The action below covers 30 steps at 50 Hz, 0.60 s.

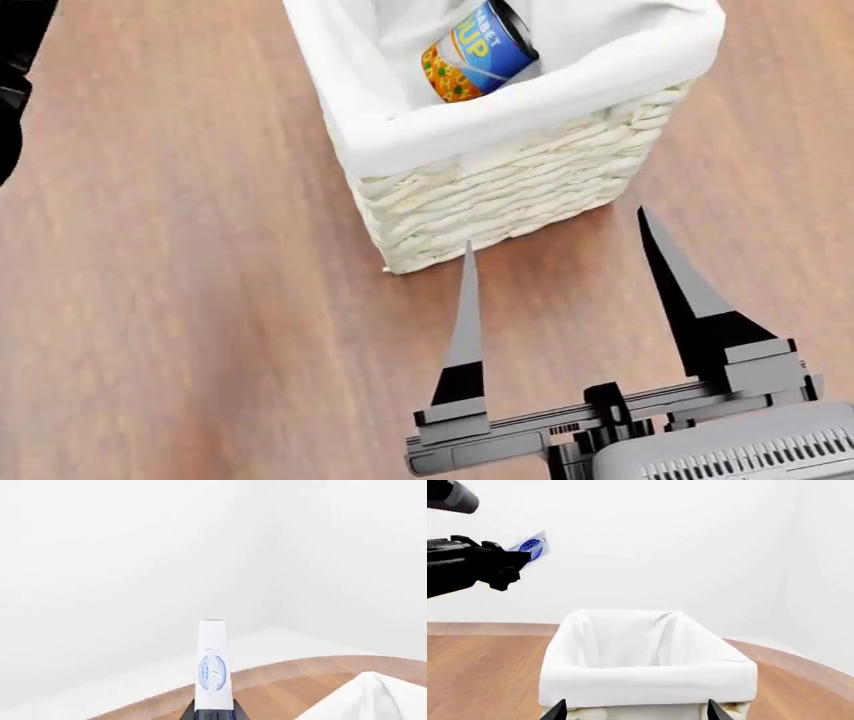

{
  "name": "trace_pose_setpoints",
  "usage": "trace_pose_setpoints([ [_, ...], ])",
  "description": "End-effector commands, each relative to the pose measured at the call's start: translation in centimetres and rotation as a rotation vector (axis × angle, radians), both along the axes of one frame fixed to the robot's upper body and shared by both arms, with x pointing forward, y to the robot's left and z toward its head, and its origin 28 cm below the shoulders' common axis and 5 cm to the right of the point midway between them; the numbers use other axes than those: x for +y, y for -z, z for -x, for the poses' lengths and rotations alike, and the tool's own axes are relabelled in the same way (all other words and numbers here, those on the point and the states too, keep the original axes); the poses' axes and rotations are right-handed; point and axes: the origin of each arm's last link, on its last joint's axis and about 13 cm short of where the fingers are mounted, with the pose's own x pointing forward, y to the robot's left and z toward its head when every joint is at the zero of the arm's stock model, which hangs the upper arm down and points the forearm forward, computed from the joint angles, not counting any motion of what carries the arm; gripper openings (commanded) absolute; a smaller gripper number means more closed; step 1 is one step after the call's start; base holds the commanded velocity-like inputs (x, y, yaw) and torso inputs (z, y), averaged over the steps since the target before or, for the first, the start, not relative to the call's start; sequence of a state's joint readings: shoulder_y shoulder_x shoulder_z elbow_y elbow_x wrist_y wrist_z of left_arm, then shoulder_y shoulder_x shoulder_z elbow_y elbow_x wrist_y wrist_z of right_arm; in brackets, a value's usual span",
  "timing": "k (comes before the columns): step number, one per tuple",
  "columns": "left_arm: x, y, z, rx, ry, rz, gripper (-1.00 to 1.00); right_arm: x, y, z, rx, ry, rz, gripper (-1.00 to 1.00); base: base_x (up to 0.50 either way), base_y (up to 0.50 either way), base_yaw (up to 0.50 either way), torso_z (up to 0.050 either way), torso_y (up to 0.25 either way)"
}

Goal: Pick up the alphabet soup and the cream cheese box, and put them in the basket.

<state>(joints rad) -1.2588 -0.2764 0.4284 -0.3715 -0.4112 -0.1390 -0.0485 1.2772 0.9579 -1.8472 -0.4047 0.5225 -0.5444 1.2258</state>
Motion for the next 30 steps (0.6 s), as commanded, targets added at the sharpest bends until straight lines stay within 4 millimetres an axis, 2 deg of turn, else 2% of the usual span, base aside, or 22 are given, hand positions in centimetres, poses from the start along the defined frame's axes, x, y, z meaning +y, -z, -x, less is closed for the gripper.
trace_pose_setpoints([
  [1, -1.5, -9.9, 0.0, -0.053, 0.173, -0.164, -1.0, 0.3, -0.3, 0.3, -0.001, -0.008, 0.006, 1.0, 0.0, 0.0, 0.0, 0.0, 0.0],
  [7, -3.8, -12.4, -0.8, 0.107, 0.389, -0.353, -1.0, 0.5, -0.3, 0.5, 0.001, -0.013, 0.011, 1.0, 0.0, 0.0, 0.0, 0.0, 0.0],
  [8, -4.3, -12.6, -0.5, 0.15, 0.481, -0.376, -1.0, 0.5, -0.3, 0.5, 0.001, -0.012, 0.01, 1.0, 0.0, 0.0, 0.0, 0.0, 0.01],
  [12, -5.4, -11.8, 0.6, 0.18, 0.585, -0.584, -1.0, 0.6, 0.2, 0.6, 0.003, -0.016, 0.007, 1.0, 0.0, 0.0, 0.0, 0.0, 0.0],
  [15, -5.7, -11.5, 1.1, 0.228, 0.645, -0.639, -1.0, 0.5, 0.2, 0.6, 0.004, -0.016, 0.007, 1.0, 0.0, 0.0, 0.0, 0.0, 0.0],
  [19, -5.7, -11.2, 1.1, 0.268, 0.705, -0.648, -1.0, 0.4, 0.2, 0.7, 0.005, -0.014, 0.005, 1.0, 0.0, 0.0, 0.0, 0.0, 0.0],
  [30, -5.4, -9.6, 0.0, 0.339, 0.73, -0.639, -1.0, 0.5, 0.0, 0.7, 0.008, -0.019, 0.004, 1.0, 0.0, 0.0, 0.0, 0.0, 0.001],
])
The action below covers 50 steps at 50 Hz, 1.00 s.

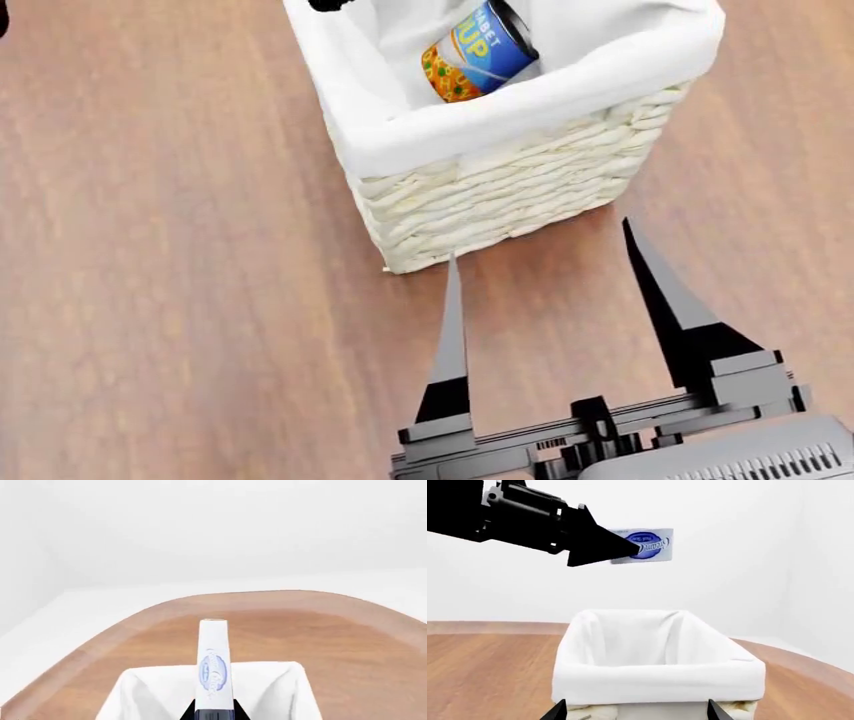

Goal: Pick up the alphabet soup and the cream cheese box, and put them in the basket.

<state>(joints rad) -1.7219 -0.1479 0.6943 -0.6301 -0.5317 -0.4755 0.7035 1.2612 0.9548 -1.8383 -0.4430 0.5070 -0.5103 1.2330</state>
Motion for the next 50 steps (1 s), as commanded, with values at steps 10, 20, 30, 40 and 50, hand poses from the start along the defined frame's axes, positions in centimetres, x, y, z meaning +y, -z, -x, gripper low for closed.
trace_pose_setpoints([
  [10, -0.1, 1.6, -1.0, 0.133, 0.1, -0.085, -1.0, 0.1, -0.1, 0.1, 0.007, -0.006, -0.004, 1.0, 0.0, 0.0, 0.0, 0.002, 0.0],
  [20, -0.3, 2.1, -1.3, 0.139, 0.091, -0.087, -1.0, 0.0, 0.0, 0.1, 0.009, -0.008, -0.009, 1.0, 0.0, 0.0, 0.0, 0.0, 0.001],
  [30, -0.2, 2.9, -1.6, 0.152, 0.08, -0.105, -1.0, 0.1, 0.1, 0.1, 0.012, -0.009, -0.008, 1.0, 0.0, 0.0, 0.0, 0.0, 0.0],
  [40, -0.2, 2.9, -1.7, 0.159, 0.084, -0.097, -1.0, 0.1, 0.1, 0.1, 0.014, -0.007, -0.006, 1.0, 0.0, 0.0, 0.0, 0.0, 0.001],
  [50, -0.2, 2.6, -1.0, 0.199, 0.146, -0.087, 1.0, 0.2, 0.2, 0.1, 0.017, -0.014, -0.012, 1.0, 0.0, 0.0, 0.0, 0.0, 0.001],
])
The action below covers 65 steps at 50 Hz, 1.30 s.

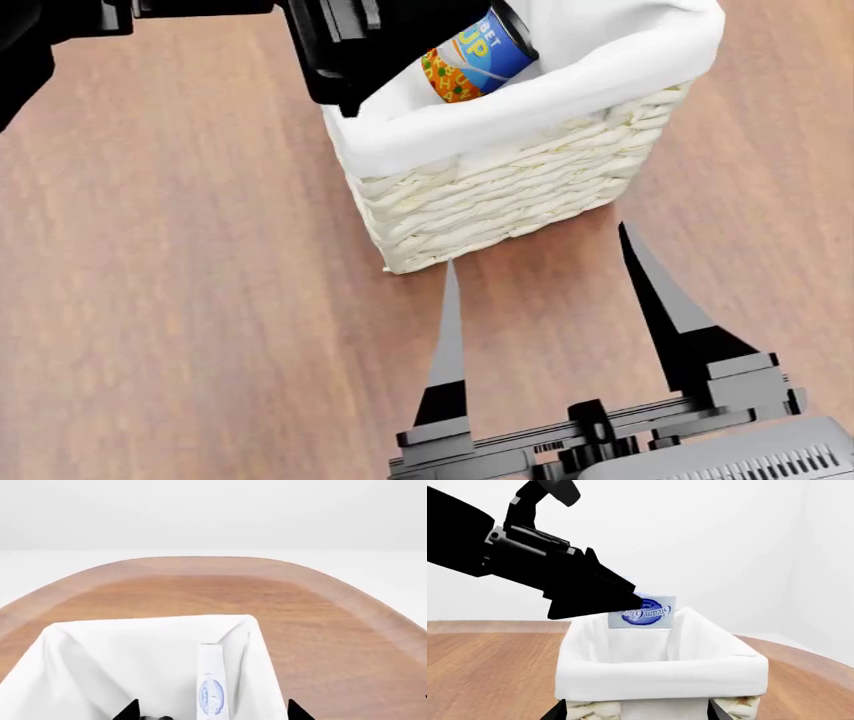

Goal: Pick up the alphabet soup and the cream cheese box, and put them in the basket.

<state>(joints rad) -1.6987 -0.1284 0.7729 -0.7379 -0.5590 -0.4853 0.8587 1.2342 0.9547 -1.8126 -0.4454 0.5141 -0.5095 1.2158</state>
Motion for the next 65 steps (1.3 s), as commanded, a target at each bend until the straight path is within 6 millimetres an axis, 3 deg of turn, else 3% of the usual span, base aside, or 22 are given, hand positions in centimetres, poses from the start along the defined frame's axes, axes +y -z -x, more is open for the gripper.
trace_pose_setpoints([
  [1, -0.1, -0.3, 0.6, 0.029, 0.05, 0.016, 1.0, 0.1, 0.1, 0.0, 0.003, -0.004, -0.003, 1.0, 0.0, 0.0, 0.0, 0.0, 0.0],
  [16, -0.2, -0.4, 0.4, 0.02, 0.002, 0.075, 1.0, 0.1, 0.7, -0.1, 0.012, -0.005, -0.002, 1.0, 0.0, 0.0, 0.0, 0.0, 0.0],
  [20, -0.2, -0.8, 1.3, -0.013, 0.023, 0.185, 1.0, 0.1, 0.3, -0.1, 0.014, -0.006, -0.005, 1.0, 0.0, 0.0, 0.0, 0.0, 0.0],
  [23, -0.3, -0.6, 1.8, -0.173, -0.114, 0.382, 1.0, 0.2, 0.4, -0.2, 0.017, -0.007, -0.004, 1.0, 0.0, 0.0, 0.0, 0.0, 0.0],
  [26, -0.7, 1.5, 3.1, -0.363, -0.298, 0.592, 1.0, 0.2, 0.5, -0.3, 0.02, -0.01, -0.008, 1.0, 0.0, 0.0, 0.0, 0.0, 0.0],
  [27, -0.8, 2.0, 3.8, -0.329, -0.304, 0.68, 1.0, 0.2, 0.5, -0.4, 0.02, -0.008, -0.006, 1.0, 0.0, 0.0, 0.0, 0.0, 0.0],
  [29, -0.9, 3.3, 4.5, -0.495, -0.428, 0.695, 1.0, 0.2, 0.6, -0.4, 0.02, -0.004, -0.004, 1.0, 0.0, 0.0, 0.0, 0.0, 0.0],
  [30, -0.9, 4.3, 5.2, -0.386, -0.396, 0.78, 1.0, 0.1, 0.5, -0.4, 0.019, -0.002, -0.003, 1.0, 0.0, 0.0, 0.0, 0.0, 0.0],
  [31, -0.9, 5.5, 5.5, -0.451, -0.507, 0.836, 1.0, 0.1, 0.5, -0.3, 0.022, -0.005, -0.01, 1.0, 0.0, 0.0, 0.0, 0.0, 0.0],
  [34, -1.2, 8.4, 6.9, -0.513, -0.529, 0.835, 1.0, 0.1, 0.8, -0.3, 0.027, -0.004, -0.014, 1.0, 0.0, 0.0, 0.0, 0.0, 0.0],
  [40, -1.0, 11.4, 9.7, -0.54, -0.561, 0.886, 1.0, 0.2, 1.0, -0.5, 0.031, -0.012, -0.025, 1.0, 0.0, 0.0, 0.0, 0.0, 0.0],
  [52, -0.7, 13.6, 11.9, -0.587, -0.584, 0.92, 1.0, 0.7, 0.9, -0.5, 0.028, -0.04, -0.034, 1.0, 0.0, 0.0, 0.0, 0.0, 0.0],
  [65, -0.9, 14.8, 12.2, -0.572, -0.577, 0.894, 1.0, 0.7, 0.8, -0.6, 0.025, -0.045, -0.037, 1.0, 0.0, 0.0, 0.0, 0.0, 0.0],
])
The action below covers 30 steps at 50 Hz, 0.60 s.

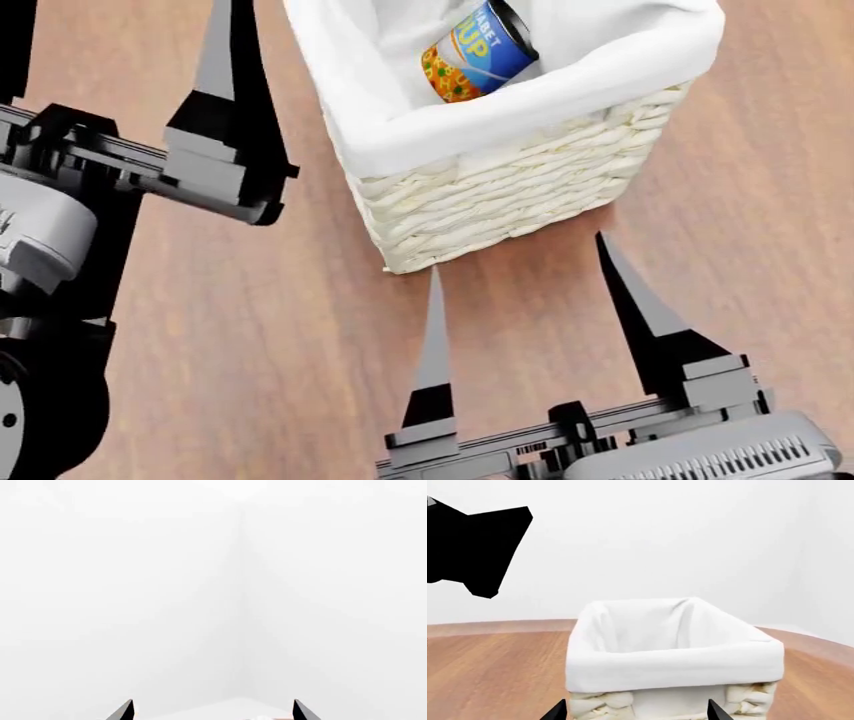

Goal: Pick up the alphabet soup and the cream cheese box, and put them in the basket.

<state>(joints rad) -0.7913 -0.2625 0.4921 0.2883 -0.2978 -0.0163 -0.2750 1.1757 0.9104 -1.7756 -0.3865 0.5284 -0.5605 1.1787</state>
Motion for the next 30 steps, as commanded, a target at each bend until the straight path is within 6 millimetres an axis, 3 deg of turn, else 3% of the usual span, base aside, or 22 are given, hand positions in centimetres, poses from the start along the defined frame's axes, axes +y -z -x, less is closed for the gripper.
trace_pose_setpoints([
  [1, 0.2, 1.2, 1.2, -0.01, -0.018, 0.023, 1.0, 0.2, 0.0, -0.1, 0.001, -0.009, -0.004, 1.0, 0.0, 0.0, 0.0, 0.0, 0.0],
  [19, 0.3, 1.4, 1.8, -0.021, -0.021, 0.034, 1.0, 0.3, 0.0, -0.1, 0.0, -0.015, 0.001, 1.0, 0.0, 0.0, 0.0, 0.0, 0.0],
  [30, 0.5, 1.1, 3.2, -0.032, -0.004, 0.053, 1.0, 0.3, -0.5, 0.2, -0.018, -0.011, -0.002, 1.0, 0.0, 0.0, 0.0, 0.0, 0.0],
])
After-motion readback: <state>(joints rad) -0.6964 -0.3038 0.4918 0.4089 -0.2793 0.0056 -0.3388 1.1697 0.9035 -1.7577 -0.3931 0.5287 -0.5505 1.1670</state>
